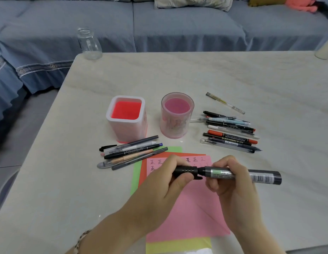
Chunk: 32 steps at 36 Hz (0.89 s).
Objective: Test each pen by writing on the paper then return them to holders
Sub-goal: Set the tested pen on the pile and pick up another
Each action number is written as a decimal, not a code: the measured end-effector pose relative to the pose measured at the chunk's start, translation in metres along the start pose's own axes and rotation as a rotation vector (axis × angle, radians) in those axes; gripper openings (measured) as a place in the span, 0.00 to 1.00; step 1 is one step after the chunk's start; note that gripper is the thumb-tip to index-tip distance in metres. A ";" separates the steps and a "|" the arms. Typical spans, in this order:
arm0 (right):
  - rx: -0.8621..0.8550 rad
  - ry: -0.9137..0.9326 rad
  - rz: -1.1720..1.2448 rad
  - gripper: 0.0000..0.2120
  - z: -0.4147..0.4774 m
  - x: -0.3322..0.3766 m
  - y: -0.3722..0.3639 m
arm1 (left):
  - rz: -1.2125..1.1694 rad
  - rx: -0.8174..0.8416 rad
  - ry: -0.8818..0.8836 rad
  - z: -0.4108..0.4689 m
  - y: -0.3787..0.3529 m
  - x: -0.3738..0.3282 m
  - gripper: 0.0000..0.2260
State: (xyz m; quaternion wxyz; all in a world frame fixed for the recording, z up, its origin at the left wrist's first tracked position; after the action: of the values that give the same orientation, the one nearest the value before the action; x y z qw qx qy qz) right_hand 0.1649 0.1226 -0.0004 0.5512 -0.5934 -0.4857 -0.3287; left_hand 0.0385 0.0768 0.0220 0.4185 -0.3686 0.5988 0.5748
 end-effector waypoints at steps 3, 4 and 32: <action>0.031 0.028 -0.016 0.11 -0.001 0.004 -0.003 | 0.056 0.025 -0.024 -0.003 -0.002 -0.002 0.10; 0.041 0.039 -0.025 0.11 -0.001 0.005 -0.004 | 0.069 0.029 -0.032 -0.003 -0.003 -0.003 0.11; 0.355 0.087 -0.450 0.10 0.024 -0.012 -0.003 | -0.177 0.190 0.295 0.021 -0.024 0.042 0.11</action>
State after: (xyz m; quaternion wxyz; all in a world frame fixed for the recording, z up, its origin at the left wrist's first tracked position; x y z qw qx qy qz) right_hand 0.1548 0.1431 -0.0142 0.5800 -0.3505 -0.6309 -0.3778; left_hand 0.0465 0.0977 -0.0262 0.4079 -0.4588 0.6707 0.4163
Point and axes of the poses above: each hand's wrist, its own z-axis towards the middle knuckle, its own y-axis out of the back of the hand, x = y × z, the point moved 10 cm from there along z, towards the middle knuckle
